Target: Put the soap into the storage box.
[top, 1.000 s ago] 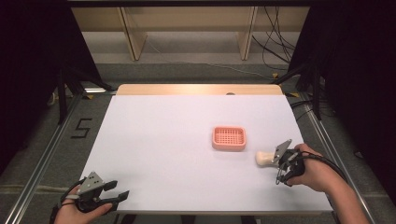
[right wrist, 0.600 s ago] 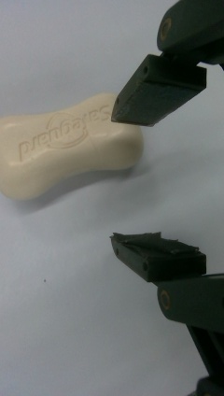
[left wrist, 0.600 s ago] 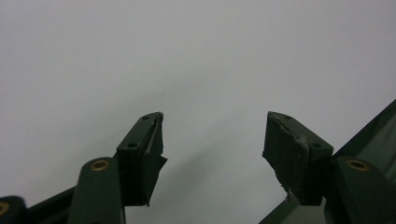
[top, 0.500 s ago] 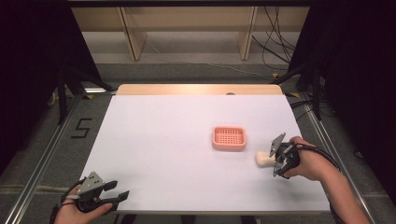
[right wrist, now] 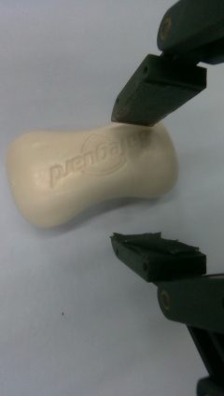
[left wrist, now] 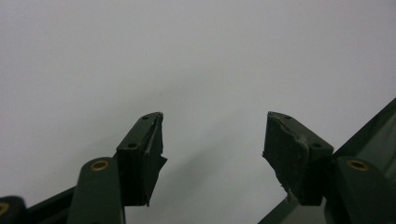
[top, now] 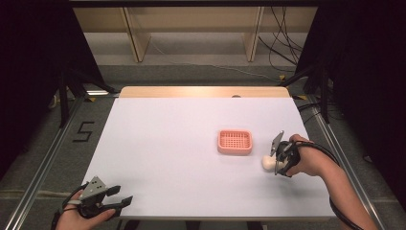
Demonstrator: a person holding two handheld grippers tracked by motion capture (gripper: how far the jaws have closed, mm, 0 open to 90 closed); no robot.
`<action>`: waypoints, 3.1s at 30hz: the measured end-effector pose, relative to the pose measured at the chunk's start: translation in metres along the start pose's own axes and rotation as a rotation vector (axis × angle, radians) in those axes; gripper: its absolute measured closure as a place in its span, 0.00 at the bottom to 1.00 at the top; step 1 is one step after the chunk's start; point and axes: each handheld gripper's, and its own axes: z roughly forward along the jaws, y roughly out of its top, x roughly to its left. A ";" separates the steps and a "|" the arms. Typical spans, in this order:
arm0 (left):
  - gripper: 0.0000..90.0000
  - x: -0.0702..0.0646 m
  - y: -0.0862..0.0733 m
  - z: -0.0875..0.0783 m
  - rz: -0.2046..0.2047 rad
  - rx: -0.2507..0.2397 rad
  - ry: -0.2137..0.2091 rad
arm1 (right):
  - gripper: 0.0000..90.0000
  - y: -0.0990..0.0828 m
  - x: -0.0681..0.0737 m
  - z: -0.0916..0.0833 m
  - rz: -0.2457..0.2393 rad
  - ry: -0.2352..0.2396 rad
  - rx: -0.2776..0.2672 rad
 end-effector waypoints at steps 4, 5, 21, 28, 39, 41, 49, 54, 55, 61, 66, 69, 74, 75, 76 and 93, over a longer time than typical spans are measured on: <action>0.41 0.000 0.000 0.000 0.000 0.000 0.000 | 0.39 0.003 -0.003 0.002 -0.024 0.000 0.003; 0.41 0.000 0.000 0.000 0.000 0.002 -0.003 | 0.39 0.004 -0.003 0.002 -0.007 0.017 0.004; 0.41 0.000 0.000 0.001 -0.008 -0.007 0.001 | 0.41 0.015 -0.009 0.011 -0.069 0.018 0.030; 0.41 -0.001 0.000 0.001 -0.008 -0.006 -0.001 | 0.43 0.016 -0.014 0.016 -0.100 0.043 0.029; 0.41 -0.001 0.000 0.001 -0.005 -0.004 -0.006 | 0.45 0.011 -0.018 0.022 -0.110 0.063 0.043; 0.41 0.000 0.000 0.001 0.002 -0.001 0.010 | 0.45 0.011 -0.018 0.022 -0.082 0.084 0.059; 0.41 -0.001 0.000 0.001 -0.004 -0.005 -0.005 | 0.46 0.013 -0.020 0.026 -0.070 0.085 0.057; 0.41 0.000 0.000 0.001 0.000 -0.001 0.003 | 0.48 0.014 -0.021 0.026 -0.053 0.103 0.056; 0.41 0.000 0.000 0.000 0.008 0.006 -0.004 | 0.48 0.014 -0.022 0.027 -0.051 0.104 0.056; 0.42 0.000 0.000 0.000 0.004 0.002 -0.002 | 0.50 0.015 -0.023 0.027 -0.047 0.121 0.060; 0.42 -0.001 0.000 0.001 -0.008 -0.007 -0.005 | 0.53 0.015 -0.021 0.026 -0.024 0.115 0.044; 0.42 -0.001 0.000 0.001 -0.005 -0.004 -0.002 | 0.55 0.015 -0.021 0.026 -0.026 0.117 0.029; 0.42 0.000 0.000 0.001 0.004 0.001 0.014 | 0.56 0.015 -0.020 0.025 -0.019 0.116 0.015; 0.42 -0.001 0.000 0.001 -0.005 -0.003 -0.003 | 0.56 0.015 -0.020 0.025 -0.015 0.115 0.010; 0.42 -0.001 0.000 0.000 -0.004 0.009 -0.010 | 0.56 0.014 -0.020 0.025 -0.007 0.117 0.007; 0.42 0.000 0.000 0.001 0.002 0.001 0.012 | 0.56 0.000 -0.020 0.014 0.113 0.130 -0.081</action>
